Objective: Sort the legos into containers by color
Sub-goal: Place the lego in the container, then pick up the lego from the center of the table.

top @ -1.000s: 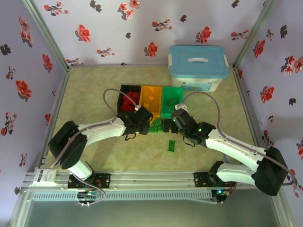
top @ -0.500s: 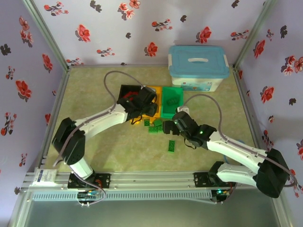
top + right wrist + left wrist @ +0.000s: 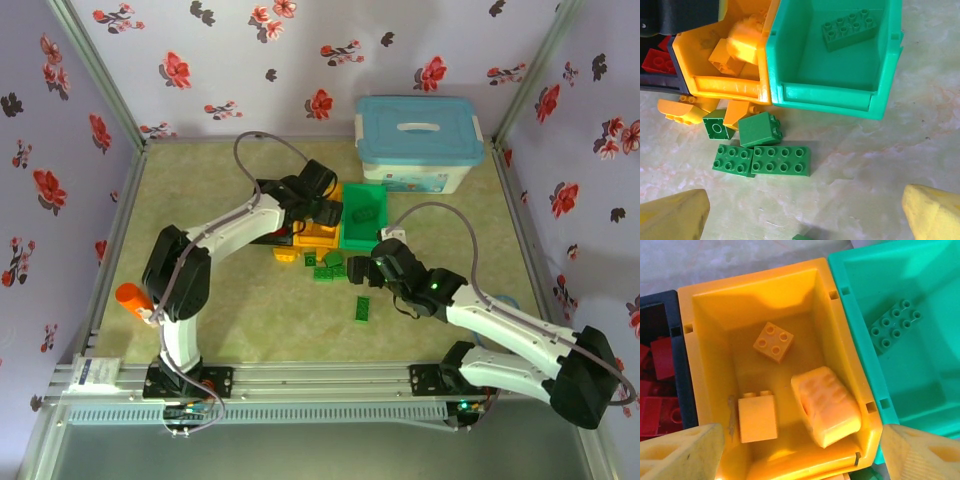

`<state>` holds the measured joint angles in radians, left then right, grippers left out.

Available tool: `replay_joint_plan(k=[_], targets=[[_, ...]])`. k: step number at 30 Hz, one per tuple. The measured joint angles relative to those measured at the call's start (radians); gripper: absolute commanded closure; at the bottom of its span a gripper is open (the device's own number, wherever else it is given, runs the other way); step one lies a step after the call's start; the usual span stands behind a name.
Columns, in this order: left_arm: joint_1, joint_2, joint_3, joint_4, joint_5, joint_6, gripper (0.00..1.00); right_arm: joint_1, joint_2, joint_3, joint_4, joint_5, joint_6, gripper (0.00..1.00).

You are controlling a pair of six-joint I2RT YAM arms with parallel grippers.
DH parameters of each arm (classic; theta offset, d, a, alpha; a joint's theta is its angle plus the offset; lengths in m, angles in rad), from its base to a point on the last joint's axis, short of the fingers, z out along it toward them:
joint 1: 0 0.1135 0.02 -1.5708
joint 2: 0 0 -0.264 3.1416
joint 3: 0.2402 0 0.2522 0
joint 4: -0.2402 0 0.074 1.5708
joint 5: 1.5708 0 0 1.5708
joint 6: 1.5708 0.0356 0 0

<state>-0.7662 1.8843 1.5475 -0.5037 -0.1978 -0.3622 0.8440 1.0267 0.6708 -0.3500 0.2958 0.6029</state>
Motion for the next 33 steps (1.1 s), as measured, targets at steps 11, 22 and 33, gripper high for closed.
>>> replay_joint_plan(k=[11, 22, 33], targets=[[-0.011, -0.424, -0.469, 0.159, -0.01, -0.072, 0.19, 0.0, 0.173, 0.085, 0.004, -0.093, -0.054, 0.05], [0.061, -0.504, -0.801, 0.268, 0.007, -0.175, 0.15, 0.079, 0.39, 0.266, 0.013, -0.12, -0.076, 0.07], [0.096, -0.281, -0.699, 0.322, 0.051, -0.178, 0.12, 0.084, 0.362, 0.252, 0.014, -0.098, -0.056, 0.07]])
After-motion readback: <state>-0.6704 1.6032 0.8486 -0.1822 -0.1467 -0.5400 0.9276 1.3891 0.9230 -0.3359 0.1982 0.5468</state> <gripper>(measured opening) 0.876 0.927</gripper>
